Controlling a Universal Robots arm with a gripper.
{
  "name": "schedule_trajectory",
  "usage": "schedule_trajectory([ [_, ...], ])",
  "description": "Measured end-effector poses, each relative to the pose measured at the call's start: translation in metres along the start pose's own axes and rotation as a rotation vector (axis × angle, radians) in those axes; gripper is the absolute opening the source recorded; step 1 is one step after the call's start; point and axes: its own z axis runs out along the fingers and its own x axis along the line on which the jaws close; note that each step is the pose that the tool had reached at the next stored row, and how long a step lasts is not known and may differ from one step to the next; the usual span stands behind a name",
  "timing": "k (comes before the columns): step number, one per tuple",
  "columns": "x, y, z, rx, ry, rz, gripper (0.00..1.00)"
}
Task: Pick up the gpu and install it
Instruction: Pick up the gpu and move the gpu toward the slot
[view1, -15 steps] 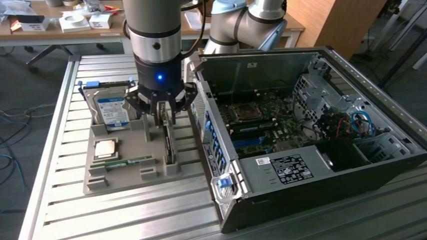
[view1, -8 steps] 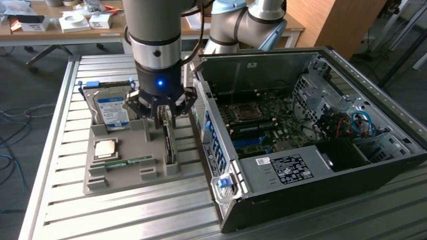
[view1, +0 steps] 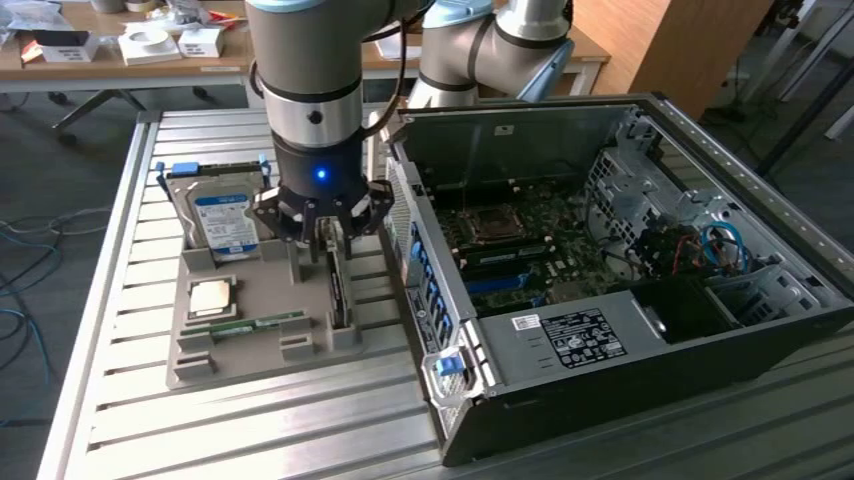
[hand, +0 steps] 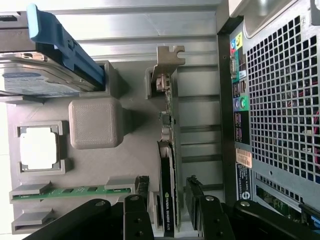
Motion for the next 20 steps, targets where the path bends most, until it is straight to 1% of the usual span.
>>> schedule_trajectory([
  [6, -0.002, 0.0001, 0.0024, -0.0002, 0.0004, 0.0, 0.43],
  [12, -0.002, -0.0005, 0.0116, -0.0002, 0.0004, 0.0, 0.43],
  [16, -0.002, -0.0007, 0.0149, -0.0002, 0.0004, 0.0, 0.43],
  [20, -0.002, -0.001, 0.0205, -0.0002, 0.0004, 0.0, 0.43],
])
